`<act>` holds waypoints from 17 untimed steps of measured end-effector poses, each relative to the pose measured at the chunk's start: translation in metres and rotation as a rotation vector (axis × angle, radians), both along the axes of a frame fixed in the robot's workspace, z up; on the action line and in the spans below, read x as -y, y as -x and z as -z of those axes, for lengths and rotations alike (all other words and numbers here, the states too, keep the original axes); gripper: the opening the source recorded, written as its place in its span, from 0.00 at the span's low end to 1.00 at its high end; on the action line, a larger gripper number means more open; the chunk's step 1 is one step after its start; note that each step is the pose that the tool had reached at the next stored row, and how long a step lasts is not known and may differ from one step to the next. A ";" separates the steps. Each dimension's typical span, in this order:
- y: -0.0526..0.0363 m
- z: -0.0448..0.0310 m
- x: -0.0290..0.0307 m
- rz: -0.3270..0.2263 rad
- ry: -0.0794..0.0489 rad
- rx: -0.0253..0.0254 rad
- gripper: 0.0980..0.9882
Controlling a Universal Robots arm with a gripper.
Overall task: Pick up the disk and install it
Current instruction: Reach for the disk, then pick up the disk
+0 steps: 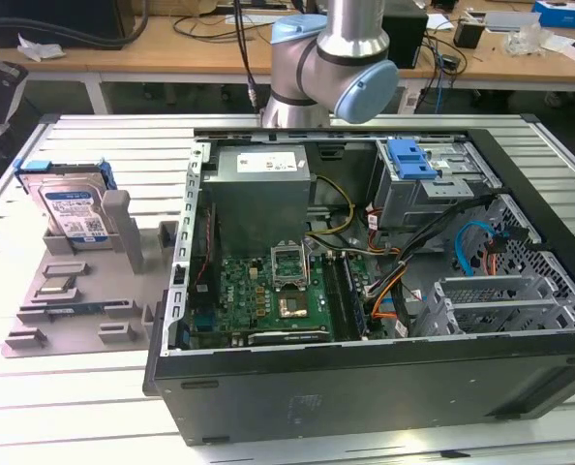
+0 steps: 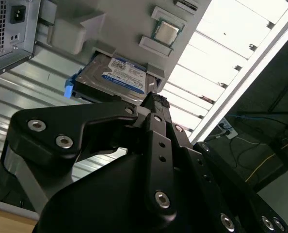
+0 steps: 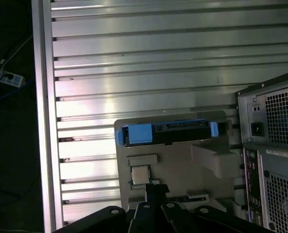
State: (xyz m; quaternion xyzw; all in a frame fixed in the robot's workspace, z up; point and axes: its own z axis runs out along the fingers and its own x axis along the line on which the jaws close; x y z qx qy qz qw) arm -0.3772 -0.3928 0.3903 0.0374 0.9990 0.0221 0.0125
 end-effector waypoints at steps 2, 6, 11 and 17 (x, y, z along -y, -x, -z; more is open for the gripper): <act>0.0027 0.0001 0.0000 0.000 0.000 0.0000 0.01; 0.0030 0.0000 0.0000 0.000 0.000 0.0000 0.01; 0.0031 0.0000 0.0000 0.000 0.000 0.0000 0.01; 0.0034 0.0001 0.0000 -0.001 0.000 0.0001 0.01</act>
